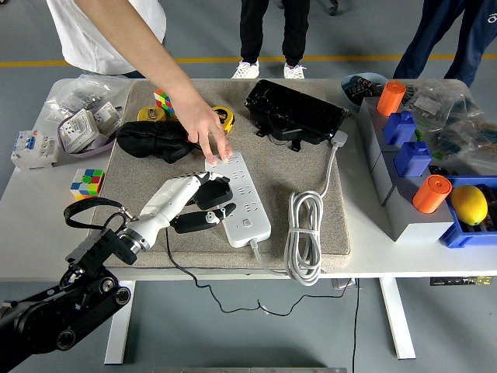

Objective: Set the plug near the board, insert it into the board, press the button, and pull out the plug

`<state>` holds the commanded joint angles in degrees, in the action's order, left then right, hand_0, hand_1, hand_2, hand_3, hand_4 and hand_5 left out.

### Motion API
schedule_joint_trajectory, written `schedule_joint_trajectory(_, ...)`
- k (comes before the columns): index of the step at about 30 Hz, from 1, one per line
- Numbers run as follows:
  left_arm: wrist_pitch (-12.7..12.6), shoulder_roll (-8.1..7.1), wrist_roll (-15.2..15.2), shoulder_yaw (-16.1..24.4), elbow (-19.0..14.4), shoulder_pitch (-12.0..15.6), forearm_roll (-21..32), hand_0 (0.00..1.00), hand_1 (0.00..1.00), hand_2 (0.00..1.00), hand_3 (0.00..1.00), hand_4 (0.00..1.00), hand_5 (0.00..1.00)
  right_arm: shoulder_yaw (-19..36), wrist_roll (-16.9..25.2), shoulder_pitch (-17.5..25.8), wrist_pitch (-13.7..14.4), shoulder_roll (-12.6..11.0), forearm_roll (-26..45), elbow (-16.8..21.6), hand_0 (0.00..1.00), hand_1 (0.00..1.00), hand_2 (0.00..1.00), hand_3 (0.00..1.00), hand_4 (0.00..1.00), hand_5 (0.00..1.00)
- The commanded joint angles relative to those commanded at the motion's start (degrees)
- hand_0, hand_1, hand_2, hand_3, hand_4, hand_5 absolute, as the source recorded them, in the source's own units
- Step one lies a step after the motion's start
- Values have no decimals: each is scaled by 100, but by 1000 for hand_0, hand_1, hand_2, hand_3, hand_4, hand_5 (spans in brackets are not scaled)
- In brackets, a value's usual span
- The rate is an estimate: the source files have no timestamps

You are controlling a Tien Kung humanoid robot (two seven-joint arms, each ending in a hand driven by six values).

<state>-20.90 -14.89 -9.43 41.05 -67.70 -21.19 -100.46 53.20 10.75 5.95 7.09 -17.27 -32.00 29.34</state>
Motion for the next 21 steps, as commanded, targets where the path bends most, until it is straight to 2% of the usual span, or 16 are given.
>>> schedule_joint_trajectory(21,64,52,79,-101,63,-85,5,763,779,771,761,773,783,-5,9,-9,-4,-3,-1,-2,622,620,581,540,626,128)
